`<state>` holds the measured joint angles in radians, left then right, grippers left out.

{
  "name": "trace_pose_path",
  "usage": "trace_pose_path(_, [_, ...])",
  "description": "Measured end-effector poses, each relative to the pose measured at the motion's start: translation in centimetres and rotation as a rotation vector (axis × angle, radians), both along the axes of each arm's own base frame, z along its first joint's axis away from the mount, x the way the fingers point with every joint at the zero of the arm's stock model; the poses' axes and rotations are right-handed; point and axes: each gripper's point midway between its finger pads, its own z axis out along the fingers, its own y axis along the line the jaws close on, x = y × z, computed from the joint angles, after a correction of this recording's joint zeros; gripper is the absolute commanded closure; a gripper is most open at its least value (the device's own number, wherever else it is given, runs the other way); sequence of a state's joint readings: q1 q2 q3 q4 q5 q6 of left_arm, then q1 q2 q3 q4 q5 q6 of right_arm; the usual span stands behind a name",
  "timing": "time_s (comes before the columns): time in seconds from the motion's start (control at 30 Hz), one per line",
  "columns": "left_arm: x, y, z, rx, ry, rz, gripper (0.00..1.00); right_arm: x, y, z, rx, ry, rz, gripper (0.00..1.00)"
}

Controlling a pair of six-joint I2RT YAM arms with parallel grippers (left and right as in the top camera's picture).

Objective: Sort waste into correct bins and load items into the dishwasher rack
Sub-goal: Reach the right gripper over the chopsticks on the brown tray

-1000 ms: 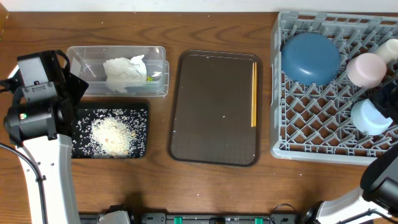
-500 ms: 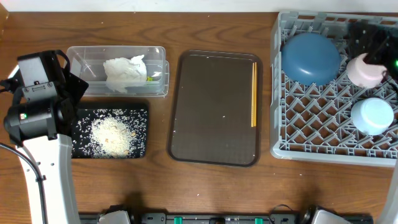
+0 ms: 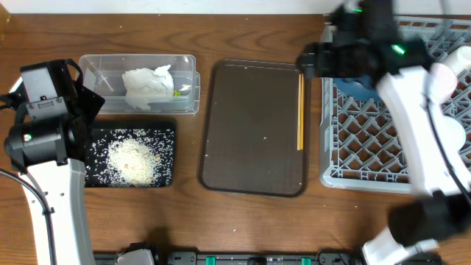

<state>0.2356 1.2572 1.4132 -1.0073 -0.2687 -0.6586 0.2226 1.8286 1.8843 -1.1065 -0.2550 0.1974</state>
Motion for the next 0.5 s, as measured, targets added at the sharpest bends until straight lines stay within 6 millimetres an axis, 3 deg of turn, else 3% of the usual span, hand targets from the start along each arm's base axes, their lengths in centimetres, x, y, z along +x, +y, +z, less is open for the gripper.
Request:
trace_pose_path(0.03, [0.0, 0.0, 0.0, 0.0, 0.0, 0.0, 0.1, 0.0, 0.4, -0.7, -0.047, 0.045, 0.011, 0.01])
trace_pose_path(0.23, [0.0, 0.0, 0.0, 0.0, 0.0, 0.0, 0.1, 2.0, 2.9, -4.9, -0.19, 0.127, 0.062, 0.02])
trace_pose_path(0.33, [0.0, 0.0, 0.0, 0.0, 0.0, 0.0, 0.09, 1.8, 4.1, -7.1, -0.217, 0.169, 0.096, 0.29])
trace_pose_path(0.5, [0.0, 0.0, 0.0, 0.0, 0.0, 0.0, 0.1, 1.9, 5.6, -9.5, -0.253, 0.187, 0.088, 0.25])
